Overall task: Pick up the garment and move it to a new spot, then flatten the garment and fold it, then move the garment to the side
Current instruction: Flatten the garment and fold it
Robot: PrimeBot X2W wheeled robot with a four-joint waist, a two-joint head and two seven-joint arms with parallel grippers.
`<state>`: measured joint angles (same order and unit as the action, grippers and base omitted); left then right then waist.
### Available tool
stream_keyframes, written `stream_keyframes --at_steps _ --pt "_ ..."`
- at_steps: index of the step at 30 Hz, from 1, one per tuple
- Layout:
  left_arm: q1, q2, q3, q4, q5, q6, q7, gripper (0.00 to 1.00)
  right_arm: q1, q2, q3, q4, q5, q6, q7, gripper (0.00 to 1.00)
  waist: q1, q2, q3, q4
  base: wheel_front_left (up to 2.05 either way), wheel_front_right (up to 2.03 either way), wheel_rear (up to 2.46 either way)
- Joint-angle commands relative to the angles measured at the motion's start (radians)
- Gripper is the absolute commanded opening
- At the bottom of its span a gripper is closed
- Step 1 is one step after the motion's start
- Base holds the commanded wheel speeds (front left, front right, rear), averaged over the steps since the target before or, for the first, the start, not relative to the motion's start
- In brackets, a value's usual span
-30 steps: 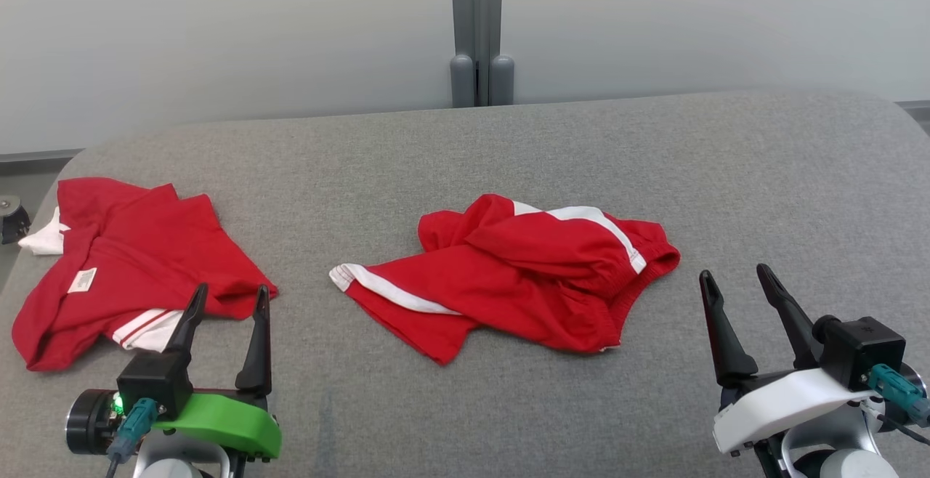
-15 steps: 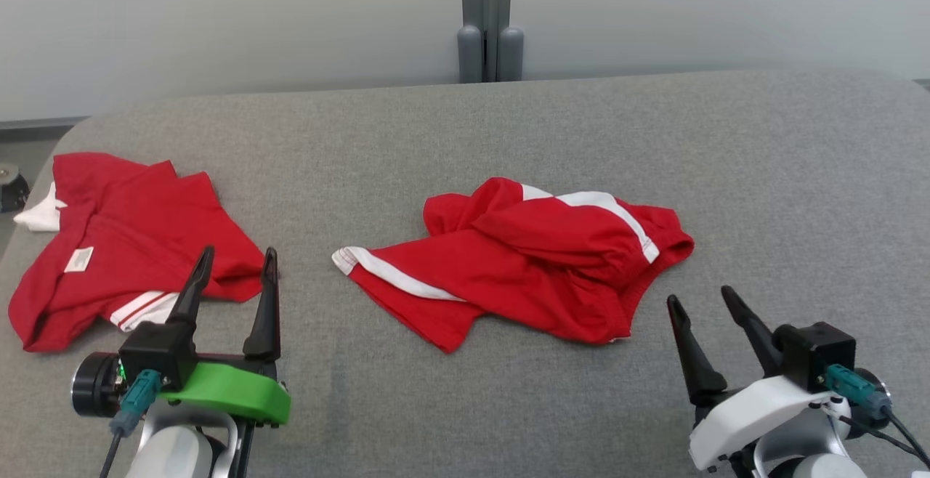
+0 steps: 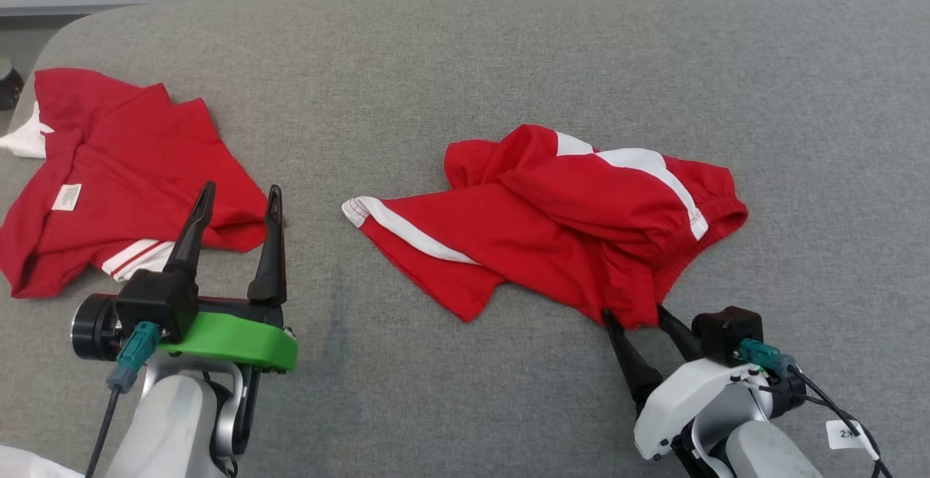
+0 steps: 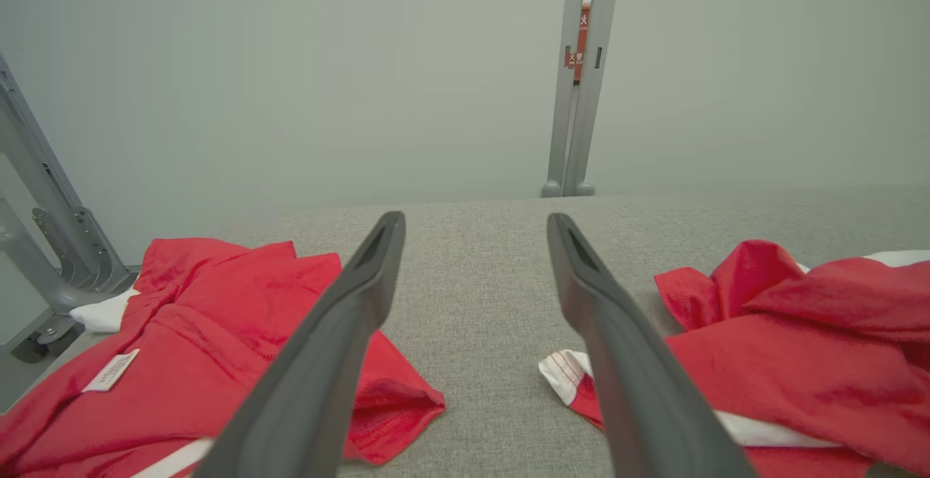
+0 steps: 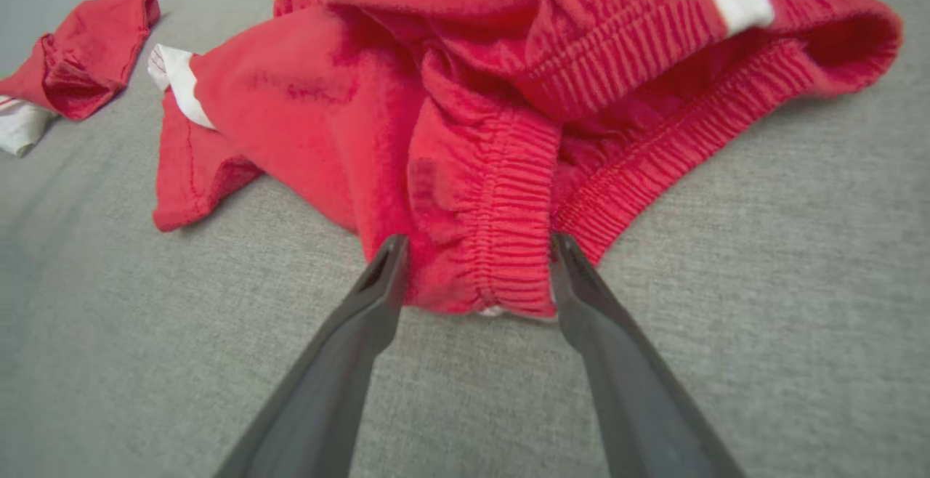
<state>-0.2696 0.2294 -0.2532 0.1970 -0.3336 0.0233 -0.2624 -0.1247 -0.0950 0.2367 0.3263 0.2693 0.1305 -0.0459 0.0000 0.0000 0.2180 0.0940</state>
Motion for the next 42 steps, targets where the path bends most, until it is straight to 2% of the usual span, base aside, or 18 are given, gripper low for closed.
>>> stream_keyframes --at_steps 1,7,12,17,20,28,37,38,39,40,41,42 --pt "-0.008 -0.004 0.01 0.002 0.011 -0.005 -0.003 1.0 -0.012 -0.011 0.011 0.008 0.021 0.0 -0.013 0.0 0.0 0.0 0.001 0.001 0.0 0.0 0.0" --pt "0.001 -0.017 0.03 0.012 0.025 -0.013 -0.003 1.0 -0.001 -0.059 0.063 -0.043 0.049 0.0 -0.057 0.0 0.0 0.0 -0.014 -0.013 0.0 0.0 0.0" --pt "0.008 -0.028 0.049 0.013 0.037 -0.021 -0.003 1.0 0.043 -0.092 0.082 -0.191 0.071 0.0 -0.059 0.0 0.0 0.0 -0.015 -0.025 0.0 0.0 0.0" --pt "0.0 -0.035 0.064 0.003 0.053 -0.029 -0.003 1.0 0.025 -0.103 0.056 -0.328 0.08 0.0 -0.041 0.0 0.0 0.0 0.006 -0.032 0.0 0.0 0.0" --pt "-0.015 -0.044 0.066 0.001 0.063 -0.033 -0.003 1.0 -0.005 -0.101 0.033 -0.354 0.075 0.0 -0.03 0.0 0.0 0.0 0.024 -0.025 0.0 0.0 0.0" --pt "-0.057 -0.068 0.071 -0.004 0.081 -0.052 -0.003 1.0 -0.114 -0.1 -0.017 -0.317 0.082 0.0 -0.023 0.0 0.0 0.0 0.093 0.017 0.0 0.0 0.0" --pt "-0.094 -0.1 0.081 -0.011 0.11 -0.075 -0.003 1.0 -0.255 -0.121 -0.1 -0.144 0.117 0.0 -0.043 0.0 0.0 0.0 0.16 0.056 0.0 0.0 0.0" --pt "-0.095 -0.102 0.083 -0.011 0.112 -0.076 -0.003 1.0 -0.265 -0.125 -0.105 -0.123 0.119 0.0 -0.047 0.05 0.0 0.0 0.162 0.057 0.0 0.0 0.0" --pt "-0.098 -0.105 0.085 -0.011 0.114 -0.077 -0.003 1.0 -0.278 -0.129 -0.11 -0.099 0.123 0.0 -0.056 0.3 0.0 0.0 0.165 0.058 0.0 0.0 0.0" --pt "-0.099 -0.108 0.086 -0.01 0.117 -0.079 -0.003 1.0 -0.287 -0.131 -0.114 -0.083 0.13 0.0 -0.065 0.75 0.0 0.0 0.168 0.059 0.0 0.0 0.0" --pt "-0.1 -0.111 0.088 -0.01 0.12 -0.082 -0.003 1.0 -0.295 -0.137 -0.118 -0.065 0.125 0.0 -0.076 1.0 0.0 0.0 0.169 0.059 0.0 0.0 0.0" --pt "-0.1 -0.113 0.09 -0.009 0.122 -0.084 -0.003 1.0 -0.298 -0.14 -0.121 -0.053 0.122 0.0 -0.088 1.0 0.0 0.0 0.169 0.059 0.0 0.0 0.0"
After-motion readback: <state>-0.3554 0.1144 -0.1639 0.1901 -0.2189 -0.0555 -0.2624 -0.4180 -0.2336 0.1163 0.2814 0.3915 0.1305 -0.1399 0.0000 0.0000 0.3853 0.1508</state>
